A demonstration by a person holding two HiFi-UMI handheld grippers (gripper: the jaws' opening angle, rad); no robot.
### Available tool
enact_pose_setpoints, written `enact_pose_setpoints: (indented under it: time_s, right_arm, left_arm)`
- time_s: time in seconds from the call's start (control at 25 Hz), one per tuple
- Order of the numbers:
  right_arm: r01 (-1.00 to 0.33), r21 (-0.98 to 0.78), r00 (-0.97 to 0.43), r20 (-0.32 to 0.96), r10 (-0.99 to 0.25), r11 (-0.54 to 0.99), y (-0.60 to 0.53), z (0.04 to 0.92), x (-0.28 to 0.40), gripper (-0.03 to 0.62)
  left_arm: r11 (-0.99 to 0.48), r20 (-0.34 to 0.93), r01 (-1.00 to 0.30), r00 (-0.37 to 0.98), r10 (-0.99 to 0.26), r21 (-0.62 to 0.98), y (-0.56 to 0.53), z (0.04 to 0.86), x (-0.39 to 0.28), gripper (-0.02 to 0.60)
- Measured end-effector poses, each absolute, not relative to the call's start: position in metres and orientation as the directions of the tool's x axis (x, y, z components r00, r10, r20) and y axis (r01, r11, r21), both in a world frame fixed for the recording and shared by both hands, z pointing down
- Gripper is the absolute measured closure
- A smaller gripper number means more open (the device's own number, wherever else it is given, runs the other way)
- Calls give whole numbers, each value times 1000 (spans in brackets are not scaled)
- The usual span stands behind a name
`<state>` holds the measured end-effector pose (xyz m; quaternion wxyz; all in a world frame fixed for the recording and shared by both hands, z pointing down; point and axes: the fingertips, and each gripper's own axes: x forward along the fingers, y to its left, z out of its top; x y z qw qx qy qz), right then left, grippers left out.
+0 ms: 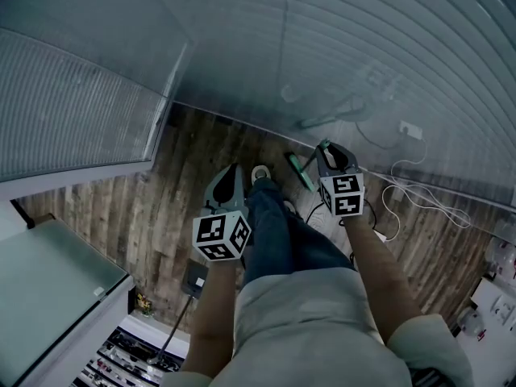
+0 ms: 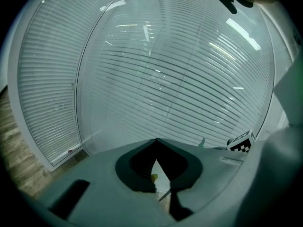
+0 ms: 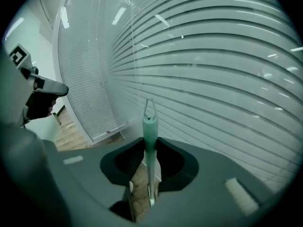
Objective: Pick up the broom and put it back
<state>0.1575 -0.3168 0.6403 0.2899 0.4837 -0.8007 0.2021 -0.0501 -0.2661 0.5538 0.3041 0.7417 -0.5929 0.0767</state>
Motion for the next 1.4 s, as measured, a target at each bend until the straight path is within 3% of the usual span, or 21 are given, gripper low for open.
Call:
enact_pose_setpoints:
  time_s: [1.4]
  right_arm:
    - [-919,-28,-306,678,-669,392,-351,657,164,499]
  left_arm:
    - [-122,481,-921,302,-823,370,-277,554,-42,575]
